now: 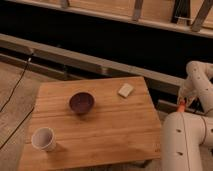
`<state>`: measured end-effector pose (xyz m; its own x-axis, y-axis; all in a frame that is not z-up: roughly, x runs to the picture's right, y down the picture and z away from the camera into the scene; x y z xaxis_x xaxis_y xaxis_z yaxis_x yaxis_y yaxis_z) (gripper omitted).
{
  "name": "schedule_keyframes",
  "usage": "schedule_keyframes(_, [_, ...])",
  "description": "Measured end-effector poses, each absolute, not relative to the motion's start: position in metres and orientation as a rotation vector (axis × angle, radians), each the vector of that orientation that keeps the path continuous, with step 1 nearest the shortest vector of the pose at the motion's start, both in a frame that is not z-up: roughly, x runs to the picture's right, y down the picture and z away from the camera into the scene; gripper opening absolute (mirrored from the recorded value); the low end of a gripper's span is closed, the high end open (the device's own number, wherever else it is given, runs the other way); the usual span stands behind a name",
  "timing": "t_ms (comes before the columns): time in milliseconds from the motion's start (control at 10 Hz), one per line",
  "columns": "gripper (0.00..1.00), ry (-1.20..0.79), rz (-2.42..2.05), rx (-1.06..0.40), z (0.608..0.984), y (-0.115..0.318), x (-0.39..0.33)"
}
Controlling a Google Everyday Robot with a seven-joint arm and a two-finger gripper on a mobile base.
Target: Drag the pepper across the table
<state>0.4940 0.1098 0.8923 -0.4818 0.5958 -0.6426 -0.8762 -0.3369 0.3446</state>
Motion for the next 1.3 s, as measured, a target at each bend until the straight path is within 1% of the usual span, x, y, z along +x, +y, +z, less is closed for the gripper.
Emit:
schedule_keyframes(100, [0.33, 0.833, 1.943, -0.507, 0.8923, 0.1098, 0.4940])
schedule_keyframes(200, [0.47, 0.833, 1.943, -0.507, 0.8923, 0.1098, 0.4939])
schedule_keyframes(500, [0.77, 0.833, 1.943, -0.507, 0.8923, 0.1097, 0.4939])
schedule_keyframes(600, [0.80, 0.833, 1.943, -0.507, 0.8923, 0.1098, 0.4939])
schedule_keyframes(1300, [0.80, 0.833, 1.942, -0.508, 0.8924, 0.1099, 0.4939])
